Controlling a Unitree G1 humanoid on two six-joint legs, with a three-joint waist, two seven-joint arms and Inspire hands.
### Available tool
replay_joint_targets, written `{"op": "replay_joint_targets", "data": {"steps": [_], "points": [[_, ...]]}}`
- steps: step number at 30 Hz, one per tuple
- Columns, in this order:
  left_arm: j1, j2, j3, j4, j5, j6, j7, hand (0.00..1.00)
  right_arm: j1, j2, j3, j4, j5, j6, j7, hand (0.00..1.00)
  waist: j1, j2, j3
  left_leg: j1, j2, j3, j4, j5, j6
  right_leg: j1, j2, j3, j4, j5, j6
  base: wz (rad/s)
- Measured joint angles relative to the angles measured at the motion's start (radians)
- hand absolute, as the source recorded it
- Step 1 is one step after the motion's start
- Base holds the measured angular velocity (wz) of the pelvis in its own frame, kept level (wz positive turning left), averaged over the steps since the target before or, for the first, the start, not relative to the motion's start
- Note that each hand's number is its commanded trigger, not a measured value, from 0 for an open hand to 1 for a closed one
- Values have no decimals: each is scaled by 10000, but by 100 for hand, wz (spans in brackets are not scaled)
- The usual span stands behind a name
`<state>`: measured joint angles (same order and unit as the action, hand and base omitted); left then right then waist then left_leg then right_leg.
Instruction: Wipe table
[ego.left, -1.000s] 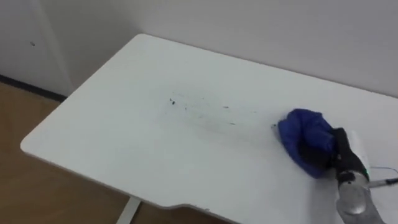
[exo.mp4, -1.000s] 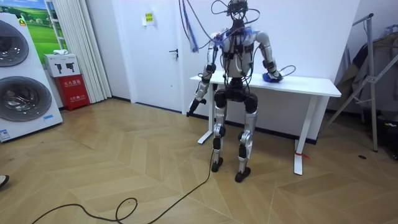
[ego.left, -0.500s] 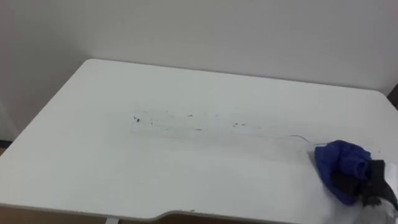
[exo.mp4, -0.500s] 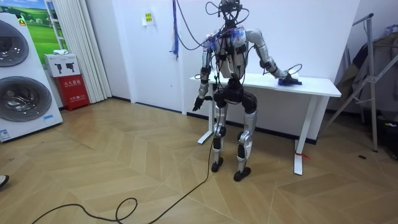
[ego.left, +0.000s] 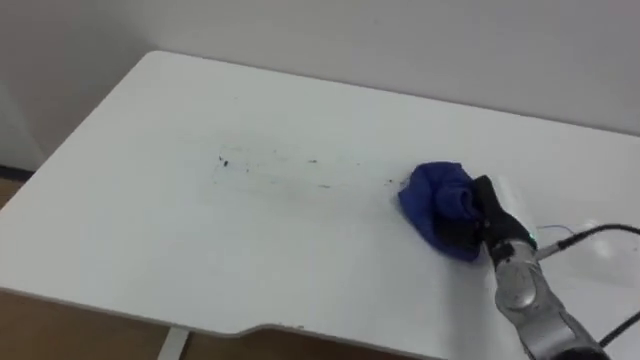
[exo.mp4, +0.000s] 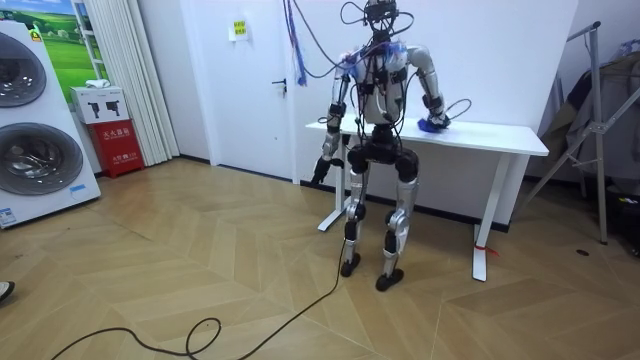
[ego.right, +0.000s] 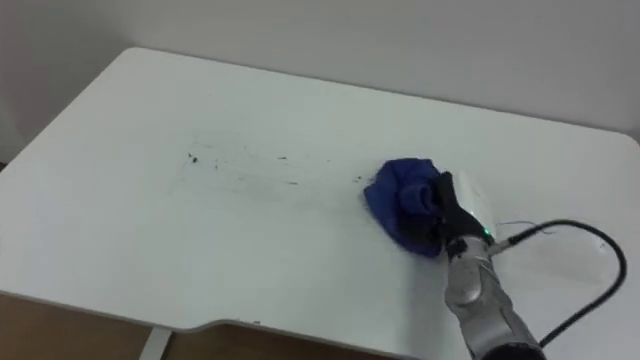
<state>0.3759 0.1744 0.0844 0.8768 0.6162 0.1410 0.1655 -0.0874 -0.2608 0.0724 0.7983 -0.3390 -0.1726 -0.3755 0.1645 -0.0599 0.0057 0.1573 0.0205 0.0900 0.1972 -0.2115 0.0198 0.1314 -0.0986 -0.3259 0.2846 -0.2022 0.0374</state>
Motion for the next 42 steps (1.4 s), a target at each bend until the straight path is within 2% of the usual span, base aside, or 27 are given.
{"op": "replay_joint_targets", "data": {"steps": [2,3,4,6,7,9,10,12,13,14,15,16,18,19,20,21,22,24,25,26,27,31,34,36,37,40,42], "points": [[-188,-8,346,-34,700,-206,9,0,525,-46,-483,5,258,-110,-470,100,22,86,-65,118,91,642,23,-109,74,-386,-283,-12,944,-196,155,-42],[-233,22,544,-21,764,-366,28,0,702,-154,-558,67,504,-109,-738,100,75,181,-141,73,197,1211,50,-152,112,-698,-593,-134,1702,-316,260,-70],[-285,28,648,-32,761,-411,32,0,746,-221,-560,91,622,-108,-830,100,71,206,-147,73,220,1408,112,-182,116,-875,-841,-201,2071,-421,293,-68],[-449,175,901,-41,691,-571,232,0,1176,-485,-676,233,802,-101,-1289,100,-55,373,-245,89,474,1763,487,-437,42,-1115,-2193,-226,2697,-652,488,-36],[-466,270,885,-49,637,-631,272,0,1217,-518,-666,299,810,-101,-1352,100,-106,385,-247,46,597,1781,644,-519,-5,-1092,-2460,-223,2568,-620,538,-12],[-677,677,797,-24,425,-679,262,0,1225,-522,-642,534,803,-54,-1421,100,-270,365,-239,-370,1232,1645,1479,-836,-304,-875,-3137,-189,1542,-259,667,-6],[-708,755,767,-28,358,-682,242,0,1222,-519,-639,522,803,4,-1368,100,-254,365,-238,-475,1391,1598,1671,-899,-400,-798,-3232,-258,1250,-130,731,-4],[-888,942,510,-40,-221,-682,181,0,1007,-454,-500,485,791,40,-977,100,-238,333,-227,-966,2112,1373,2398,-1093,-833,-609,-3504,-601,582,462,789,0],[-957,970,487,-40,-415,-681,175,0,906,-408,-423,483,740,39,-865,100,-203,298,-207,-1043,2253,1326,2520,-1092,-964,-608,-3552,-654,571,588,787,-5],[-1031,971,458,-44,-836,-687,155,0,623,-282,-219,472,559,40,-568,100,-141,246,-190,-1131,2615,1282,2629,-1042,-1253,-616,-3484,-678,530,904,810,-17],[-1062,908,458,-39,-1222,-736,128,0,318,-159,-70,386,277,44,-203,100,-44,235,-182,-1132,3022,1278,2635,-922,-1592,-637,-3238,-685,432,1233,836,-21],[-1068,898,458,-38,-1361,-767,126,0,234,-105,-38,266,92,59,-39,100,7,234,-180,-1131,3199,1284,2609,-883,-1734,-651,-3099,-733,441,1332,855,-30],[-975,865,161,-29,-1695,-799,114,0,-292,81,527,-508,-731,148,522,100,321,191,-154,-1121,3858,1380,2377,-455,-2508,-1026,-2267,-1077,1071,1367,884,-46],[-979,582,56,56,-1725,-777,148,0,-621,104,722,-786,-1171,170,752,100,432,320,-116,-1199,4211,1059,2324,-341,-2307,-1371,-2064,-1529,1863,501,915,-38],[-972,486,-32,72,-1720,-783,154,0,-779,176,819,-900,-1374,209,858,100,508,327,-115,-1312,4247,904,2365,-260,-1844,-1548,-2034,-1556,2209,113,819,-5],[-980,259,-193,78,-1707,-833,136,0,-976,245,954,-1139,-1743,420,1073,100,543,274,-119,-1614,3994,825,2622,-131,-1661,-1795,-1965,-1456,2489,-333,647,16],[-967,161,-237,81,-1709,-851,117,0,-1080,261,1090,-1283,-1900,606,1189,100,620,248,-118,-1767,3712,754,2833,-161,-1615,-1859,-1950,-1475,2518,-480,611,12],[-955,73,-310,78,-1712,-813,-44,0,-1743,232,1715,-1702,-2352,1290,1882,100,715,126,54,-2398,2332,619,3391,-395,-1241,-1857,-1834,-1665,2336,-628,293,9],[-952,73,-307,77,-1712,-788,-56,0,-1885,199,1797,-1705,-2473,1400,2042,100,786,150,65,-2521,1994,605,3405,-433,-1167,-1848,-1715,-1686,2227,-596,214,0],[-900,70,-268,66,-1752,-764,-88,0,-2095,159,1802,-1698,-2629,1508,2309,100,1033,236,86,-2596,1393,690,3133,-550,-953,-1773,-1482,-1671,1957,-445,98,-22],[-810,87,-162,64,-1856,-757,-94,0,-2178,139,1788,-1634,-2672,1527,2421,100,1237,326,88,-2475,1114,689,2738,-455,-660,-1705,-1255,-1640,1640,-349,52,-27],[-231,16,13,38,-1895,-526,-102,0,-2071,-50,1575,-1375,-2624,1260,2476,100,1166,217,77,-1798,884,584,1204,128,-783,-1352,-915,-1690,806,-119,27,4],[-1,26,703,73,-1863,-556,-102,0,-1259,-392,563,-983,-2384,709,2048,100,1027,71,-28,-1436,714,310,498,404,-786,-888,-881,-1997,321,7,46,39],[212,45,1446,67,-1696,-554,-57,0,-137,-647,-562,-714,-1979,271,1314,100,456,-217,-147,-1176,468,-237,178,513,-704,-233,-854,-2325,-212,31,285,88],[258,45,1586,66,-1636,-554,1,0,161,-689,-882,-676,-1798,229,1114,100,320,-216,-207,-1140,382,-399,125,532,-678,-73,-853,-2377,-331,44,347,84],[375,117,2239,-152,-1063,-575,198,0,1174,-961,-2297,159,-961,169,467,100,-66,-722,-231,-955,169,-512,66,452,-569,639,-858,-2512,-869,100,603,50],[350,185,2276,-237,-930,-630,242,0,1254,-1135,-2601,745,-848,206,468,100,-82,-886,-229,-909,168,-607,110,344,-560,751,-826,-2392,-870,138,660,17]]}}
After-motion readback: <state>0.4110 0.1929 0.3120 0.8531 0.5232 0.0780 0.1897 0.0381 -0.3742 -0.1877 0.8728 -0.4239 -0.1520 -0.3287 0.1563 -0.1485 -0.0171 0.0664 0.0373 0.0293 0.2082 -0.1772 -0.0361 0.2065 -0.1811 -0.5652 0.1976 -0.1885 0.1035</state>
